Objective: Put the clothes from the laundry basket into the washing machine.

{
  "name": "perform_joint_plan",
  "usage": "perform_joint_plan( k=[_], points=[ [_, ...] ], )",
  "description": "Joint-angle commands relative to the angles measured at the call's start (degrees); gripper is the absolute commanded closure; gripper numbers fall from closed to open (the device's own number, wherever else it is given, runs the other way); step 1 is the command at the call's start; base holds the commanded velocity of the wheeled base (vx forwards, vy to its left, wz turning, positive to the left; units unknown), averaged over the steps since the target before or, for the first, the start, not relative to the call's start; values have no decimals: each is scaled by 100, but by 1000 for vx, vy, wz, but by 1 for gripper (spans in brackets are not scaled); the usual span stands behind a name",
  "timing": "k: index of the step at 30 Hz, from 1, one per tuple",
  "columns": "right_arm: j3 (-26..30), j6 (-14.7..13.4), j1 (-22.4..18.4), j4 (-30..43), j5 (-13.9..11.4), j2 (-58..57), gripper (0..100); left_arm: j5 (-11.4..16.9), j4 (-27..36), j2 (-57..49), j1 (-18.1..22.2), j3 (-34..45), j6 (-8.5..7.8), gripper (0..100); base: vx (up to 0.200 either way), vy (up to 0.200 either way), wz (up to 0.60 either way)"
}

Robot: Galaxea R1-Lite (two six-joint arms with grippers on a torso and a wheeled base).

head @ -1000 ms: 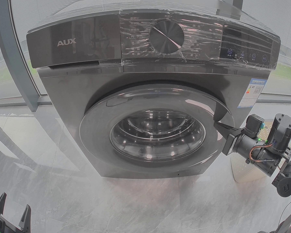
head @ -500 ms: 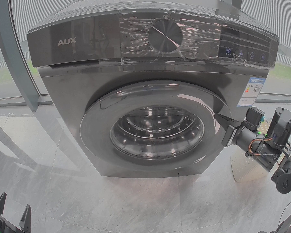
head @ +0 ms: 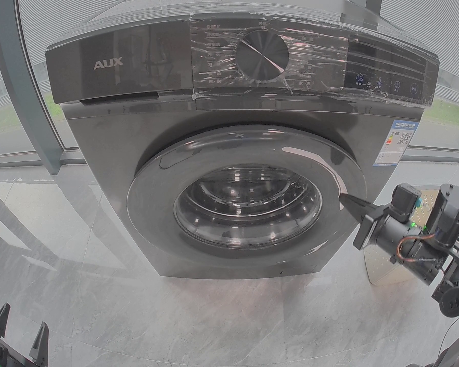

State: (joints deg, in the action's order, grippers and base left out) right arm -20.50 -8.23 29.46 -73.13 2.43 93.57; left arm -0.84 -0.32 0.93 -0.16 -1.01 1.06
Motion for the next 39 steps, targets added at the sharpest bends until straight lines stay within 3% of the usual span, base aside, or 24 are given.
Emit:
perform_joint_plan(
  k=[1, 9, 10, 21, 28, 34, 36, 39],
  points=[
    [644, 5, 437, 18, -120, -296, 100, 5, -3, -66, -2, 84, -1, 0, 0, 0, 0],
    [838, 5, 376, 71, -155, -788, 100, 5, -3, -66, -2, 84, -1, 0, 0, 0, 0],
    [890, 5, 385, 80, -155, -841, 0, 5, -3, -66, -2, 84, -1, 0, 0, 0, 0],
    [1312, 49, 314, 36, -120, -1316, 0, 14, -3, -66, -2, 84, -9, 0, 0, 0, 0],
    [1857, 498, -609, 89, -190, -2150, 0, 14, -3, -66, -2, 84, -9, 0, 0, 0, 0],
    [2050, 577, -1127, 387, -339, -3117, 0, 14, -3, -66, -2, 84, -9, 0, 0, 0, 0],
    [2050, 577, -1127, 387, -339, -3117, 0, 14, -3, -66, -2, 84, -9, 0, 0, 0, 0],
    [2050, 770, -1672, 1214, -374, -3908, 0, 14, -3, -66, -2, 84, -1, 0, 0, 0, 0]
  ],
)
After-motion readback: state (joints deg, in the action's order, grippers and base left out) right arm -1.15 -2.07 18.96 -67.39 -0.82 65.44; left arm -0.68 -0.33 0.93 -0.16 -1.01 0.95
